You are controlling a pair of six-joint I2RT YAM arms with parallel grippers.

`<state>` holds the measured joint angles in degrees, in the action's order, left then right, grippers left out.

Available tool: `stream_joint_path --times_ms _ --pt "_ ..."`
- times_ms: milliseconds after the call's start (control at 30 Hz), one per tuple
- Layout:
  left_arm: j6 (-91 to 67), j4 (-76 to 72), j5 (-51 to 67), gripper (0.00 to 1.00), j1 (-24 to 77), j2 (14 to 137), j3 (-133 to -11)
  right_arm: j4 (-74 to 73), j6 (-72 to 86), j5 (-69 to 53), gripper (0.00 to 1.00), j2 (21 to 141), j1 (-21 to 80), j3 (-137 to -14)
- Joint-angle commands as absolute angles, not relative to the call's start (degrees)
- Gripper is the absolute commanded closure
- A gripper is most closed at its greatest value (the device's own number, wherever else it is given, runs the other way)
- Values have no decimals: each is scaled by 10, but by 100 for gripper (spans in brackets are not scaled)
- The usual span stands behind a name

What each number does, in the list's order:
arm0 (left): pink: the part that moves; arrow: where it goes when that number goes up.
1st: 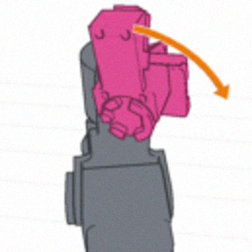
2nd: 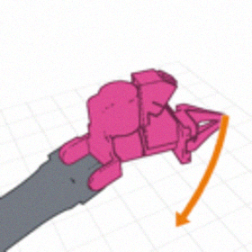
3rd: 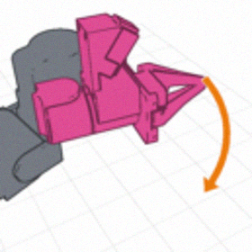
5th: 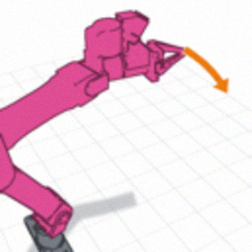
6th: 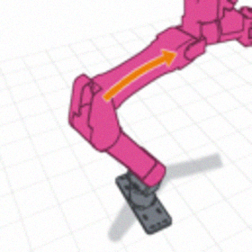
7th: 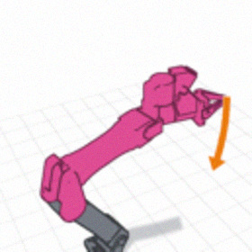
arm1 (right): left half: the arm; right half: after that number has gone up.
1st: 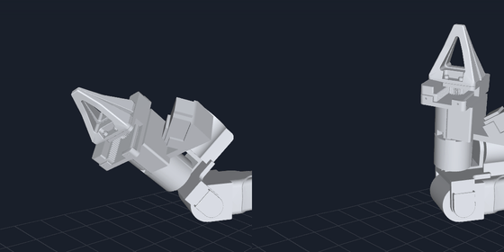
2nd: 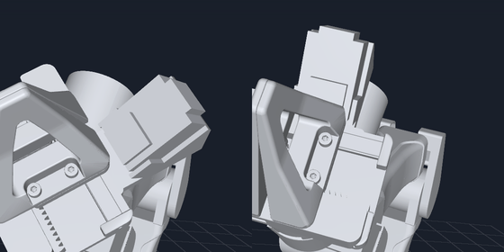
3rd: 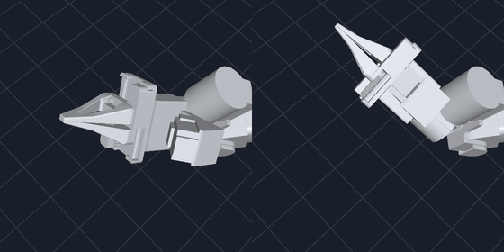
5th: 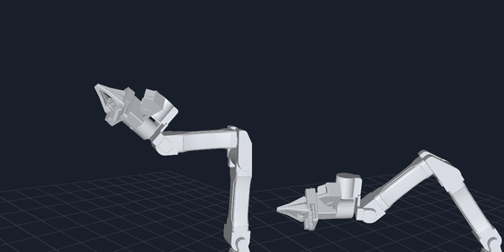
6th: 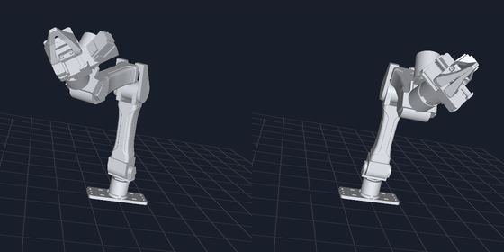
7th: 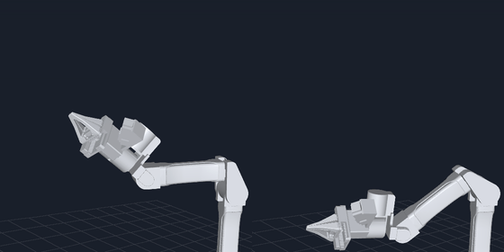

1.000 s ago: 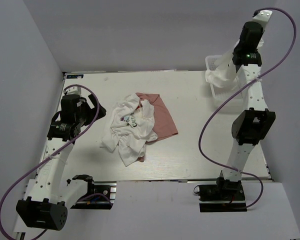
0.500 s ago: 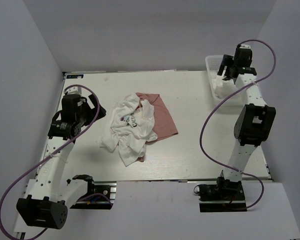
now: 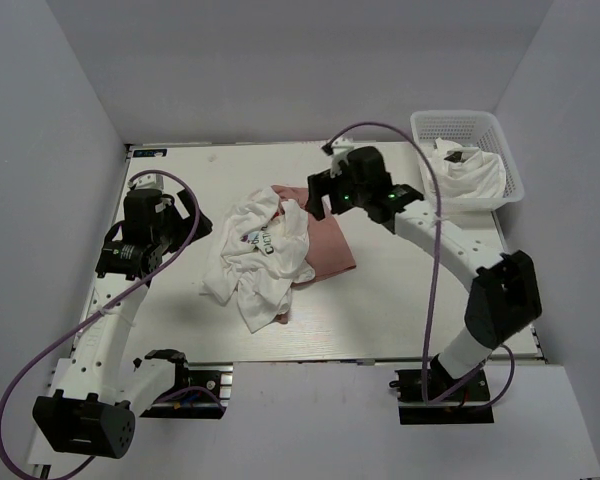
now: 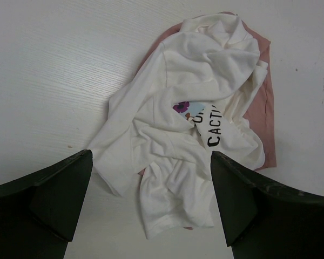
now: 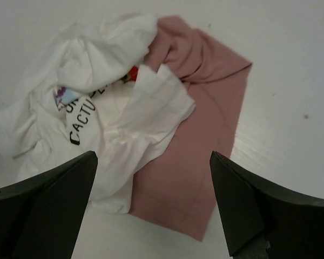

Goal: Fold and stack the t-shirts

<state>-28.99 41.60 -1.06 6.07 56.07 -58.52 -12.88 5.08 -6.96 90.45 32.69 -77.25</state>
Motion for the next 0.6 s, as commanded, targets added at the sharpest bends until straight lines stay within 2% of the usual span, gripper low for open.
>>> stream_joint_path --times_ms 0,100,333,367,433,500,567 --pt "-291 417 -7 0 57 546 -591 -123 69 -27 10 960 374 -763" --pt "-291 417 -7 0 57 546 -585 -134 72 17 10 1010 417 -774" --pt "-291 411 -2 0 57 535 -579 -120 89 -19 10 1116 476 -811" --pt "-291 411 -2 0 57 535 -579 -119 89 -24 13 1137 479 -822" --pt "-291 411 -2 0 57 535 -579 -119 90 -23 53 1146 482 -833" --pt "-291 411 -2 0 57 535 -579 -114 98 -8 100 1124 482 -842" --pt "-291 411 -2 0 57 535 -579 -89 94 12 100 1087 477 -839"
